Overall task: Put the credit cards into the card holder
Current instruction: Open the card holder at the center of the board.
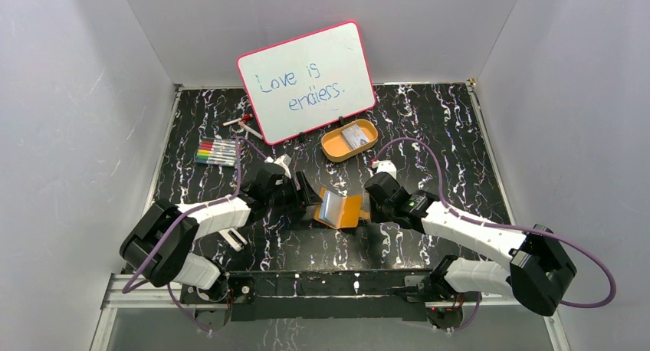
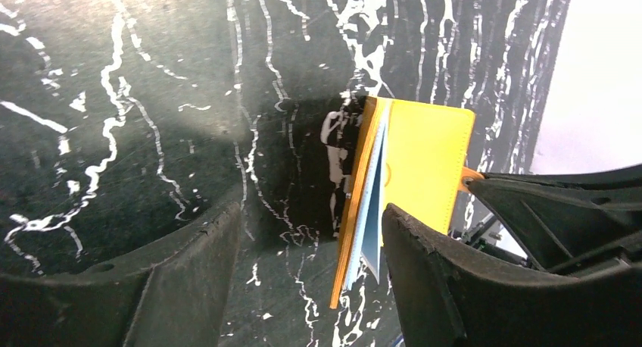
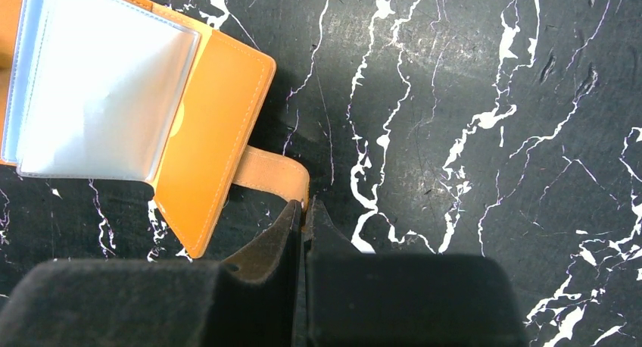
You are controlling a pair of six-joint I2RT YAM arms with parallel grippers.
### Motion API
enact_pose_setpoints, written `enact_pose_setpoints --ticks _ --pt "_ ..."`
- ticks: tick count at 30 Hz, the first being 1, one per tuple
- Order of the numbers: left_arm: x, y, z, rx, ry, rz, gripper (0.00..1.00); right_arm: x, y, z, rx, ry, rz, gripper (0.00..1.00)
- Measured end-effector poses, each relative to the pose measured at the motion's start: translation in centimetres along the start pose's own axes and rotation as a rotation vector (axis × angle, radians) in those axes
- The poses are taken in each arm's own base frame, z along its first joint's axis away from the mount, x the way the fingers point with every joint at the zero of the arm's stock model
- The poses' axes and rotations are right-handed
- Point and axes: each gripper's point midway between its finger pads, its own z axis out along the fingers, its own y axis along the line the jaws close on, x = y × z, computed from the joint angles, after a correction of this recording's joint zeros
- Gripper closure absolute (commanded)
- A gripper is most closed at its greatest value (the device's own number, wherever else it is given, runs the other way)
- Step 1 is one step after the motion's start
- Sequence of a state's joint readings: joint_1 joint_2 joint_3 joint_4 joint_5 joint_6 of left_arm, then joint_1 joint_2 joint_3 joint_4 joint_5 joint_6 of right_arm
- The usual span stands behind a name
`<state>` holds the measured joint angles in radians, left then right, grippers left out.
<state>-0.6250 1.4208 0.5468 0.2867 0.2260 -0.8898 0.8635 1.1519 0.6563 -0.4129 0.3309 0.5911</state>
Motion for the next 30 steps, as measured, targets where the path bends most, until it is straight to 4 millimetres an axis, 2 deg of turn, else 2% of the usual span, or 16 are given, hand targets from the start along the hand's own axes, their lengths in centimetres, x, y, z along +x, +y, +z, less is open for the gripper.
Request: enact_pose_setpoints --ticks 7,12,16,20,27,30 --pt "-0.2 -1.8 0.4 0.08 0.017 0.026 0.48 0.0 0.0 0.0 0.0 0.0 -0.001 1.0" --pt "0.5 -1.6 1.0 0.093 0.058 0.027 0.7 -0.1 0.0 0.0 -0.001 -0.003 0.002 1.0" --pt "0.8 -1.8 1.2 0.113 0.075 0.028 0.82 -0.2 -0.1 0.1 0.001 -0.004 0.006 1.0" --pt "0.7 -2.6 1.1 0.147 0.073 0.035 0.85 -0.3 -0.2 0.1 0.004 -0.006 0.01 1.0" --pt "0.5 -3.6 0.6 0.195 0.066 0.03 0.78 -0.7 -0.2 0.2 -0.001 -0.017 0.02 1.0" --pt "0.5 -4.1 0.3 0.219 0.062 0.033 0.83 -0.4 -0.3 0.4 -0.004 -0.012 0.022 1.0"
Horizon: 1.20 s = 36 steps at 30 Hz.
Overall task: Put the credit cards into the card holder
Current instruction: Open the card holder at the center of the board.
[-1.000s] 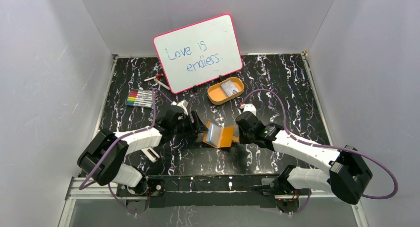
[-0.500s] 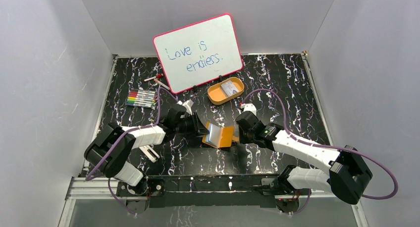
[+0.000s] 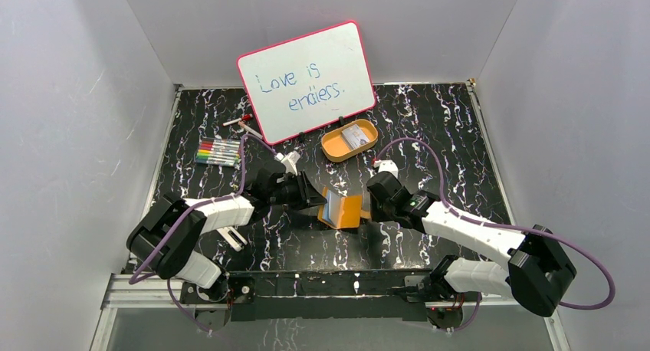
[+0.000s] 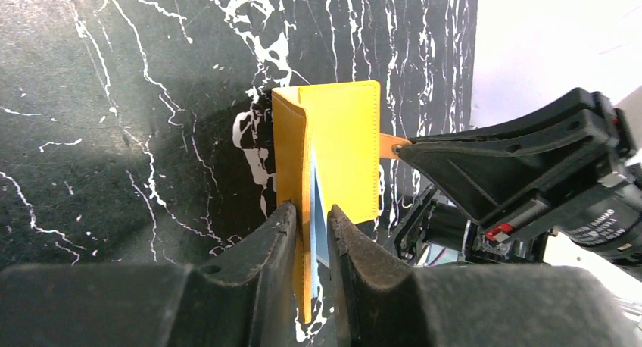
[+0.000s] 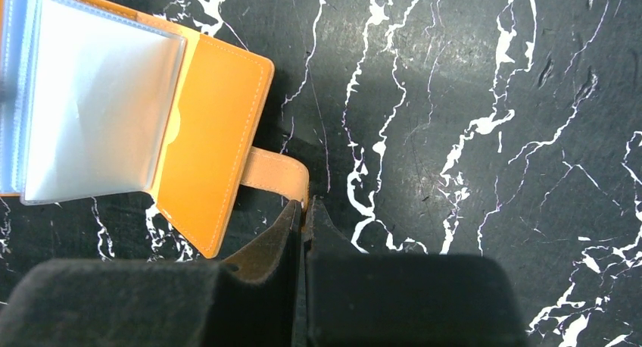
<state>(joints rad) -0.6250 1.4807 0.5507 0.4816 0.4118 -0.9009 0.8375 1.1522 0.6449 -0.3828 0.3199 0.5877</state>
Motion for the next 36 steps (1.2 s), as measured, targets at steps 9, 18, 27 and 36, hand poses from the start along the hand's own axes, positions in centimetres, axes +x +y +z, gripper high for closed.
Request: enact_pose_setpoints --ticks 9,18,27,36 --pt "-0.1 -0.6 0.0 0.028 -0.001 0.0 1.0 0.6 -0.2 0.2 0.0 0.016 -0.003 1.0" --pt "0.1 0.4 -0.4 -0.029 -0.005 -0.016 1.0 0.5 0.4 -0.5 -0.038 0.017 0.006 0.31" --pt "-1.1 -0.3 -2.2 -0.089 -0.098 -0.023 1.0 -6.8 5.9 -5.9 -0.283 -0.165 0.034 0.3" --pt "-0.1 -0.1 -2.4 -0.149 -0.112 -0.039 1.0 -8.0 9.6 -4.4 -0.377 -0.116 0.022 0.37"
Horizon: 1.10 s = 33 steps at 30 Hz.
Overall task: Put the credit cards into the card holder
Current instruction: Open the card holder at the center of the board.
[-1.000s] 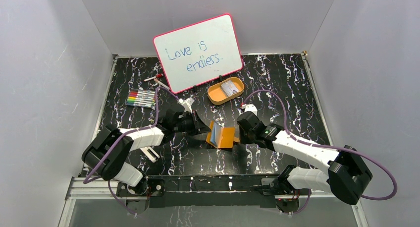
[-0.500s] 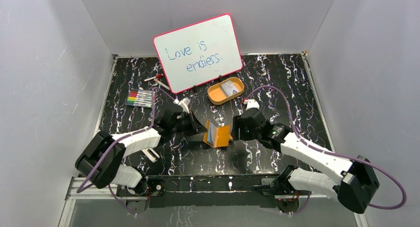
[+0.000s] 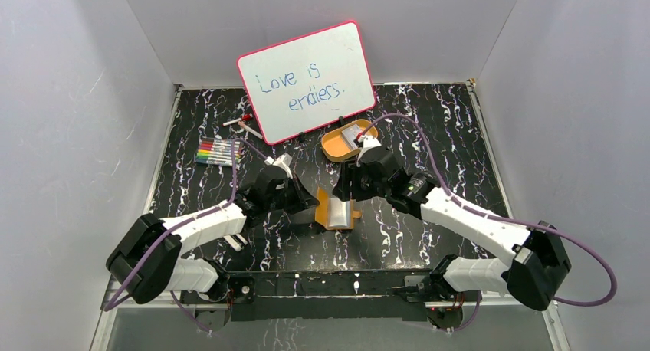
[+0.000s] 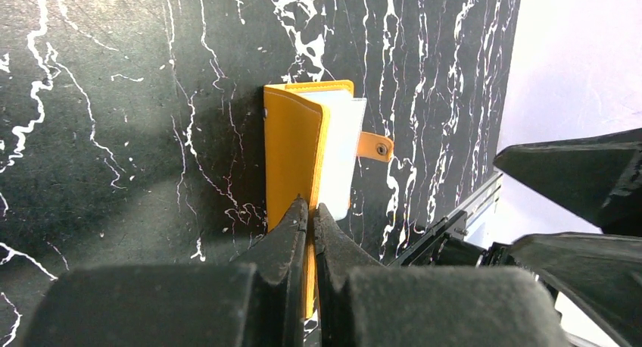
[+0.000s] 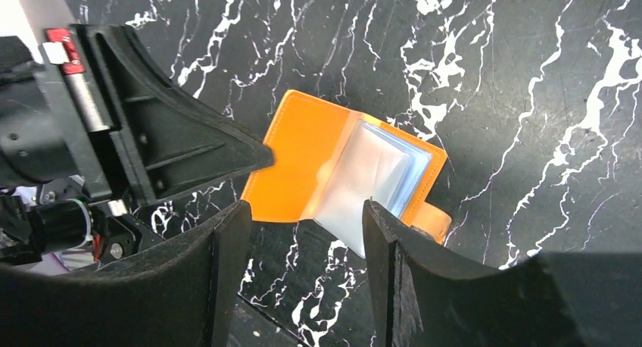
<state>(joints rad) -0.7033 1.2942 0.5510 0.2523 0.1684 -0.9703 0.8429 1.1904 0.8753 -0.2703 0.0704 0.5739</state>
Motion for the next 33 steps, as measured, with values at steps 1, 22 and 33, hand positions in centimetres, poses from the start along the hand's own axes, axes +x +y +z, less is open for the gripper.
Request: enact_pose_setpoints --ticks 1,22,33 --pt "0.0 0.1 0.0 -0.005 -0.002 -0.003 1.0 0.3 -0.2 0.3 0.004 0.009 0.003 0.37" --pt "0.4 3.8 -0.6 -0.142 -0.041 -0.019 1.0 4.6 -2.5 3.5 -0.061 0.101 0.178 0.52" --pt "0.4 4.1 -0.7 -0.153 -0.041 -0.007 1.0 4.4 -3.1 4.1 -0.042 0.094 0.185 0.58"
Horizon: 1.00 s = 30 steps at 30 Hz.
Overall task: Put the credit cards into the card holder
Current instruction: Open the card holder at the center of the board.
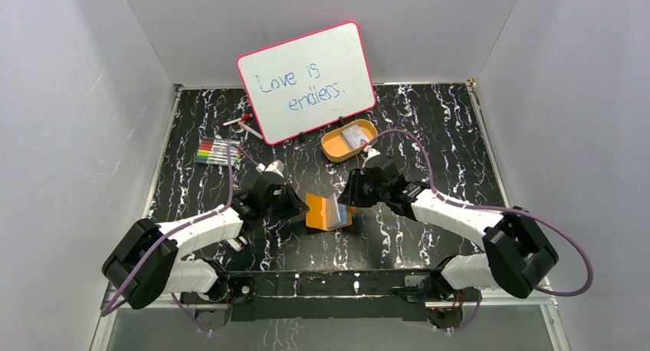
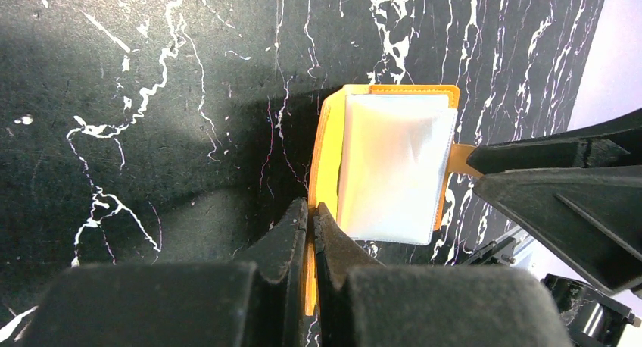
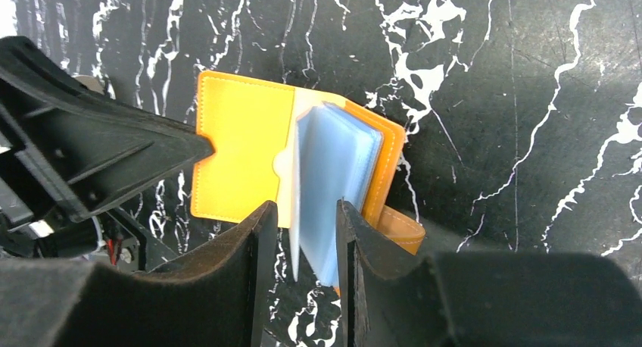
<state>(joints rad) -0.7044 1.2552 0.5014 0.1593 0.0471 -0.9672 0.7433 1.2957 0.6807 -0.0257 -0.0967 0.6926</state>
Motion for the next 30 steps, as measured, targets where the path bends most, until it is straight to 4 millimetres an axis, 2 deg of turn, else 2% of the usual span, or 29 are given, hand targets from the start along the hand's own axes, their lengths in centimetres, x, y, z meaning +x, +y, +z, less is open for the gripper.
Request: enact_pose_setpoints --ticks 6,15,25,30 --pt "0.0 0.1 0.0 -0.005 -0.001 0.003 1.0 0.8 -1.0 1.0 0.03 0.041 -0.005 0.63" --pt "0.0 0.2 0.0 -0.007 -0.003 0.006 1.0 0.8 -1.1 1.4 0.044 0.06 -0.019 0.65" --pt "0.4 0.9 0.4 -0.021 0.008 0.005 1.0 0.4 0.7 1.5 -0.047 0.056 -0.033 0.63" --pt "0.5 0.9 0.4 -0.021 0.008 0.004 1.0 1.2 0.7 2.1 -0.059 0.091 -0.031 0.63"
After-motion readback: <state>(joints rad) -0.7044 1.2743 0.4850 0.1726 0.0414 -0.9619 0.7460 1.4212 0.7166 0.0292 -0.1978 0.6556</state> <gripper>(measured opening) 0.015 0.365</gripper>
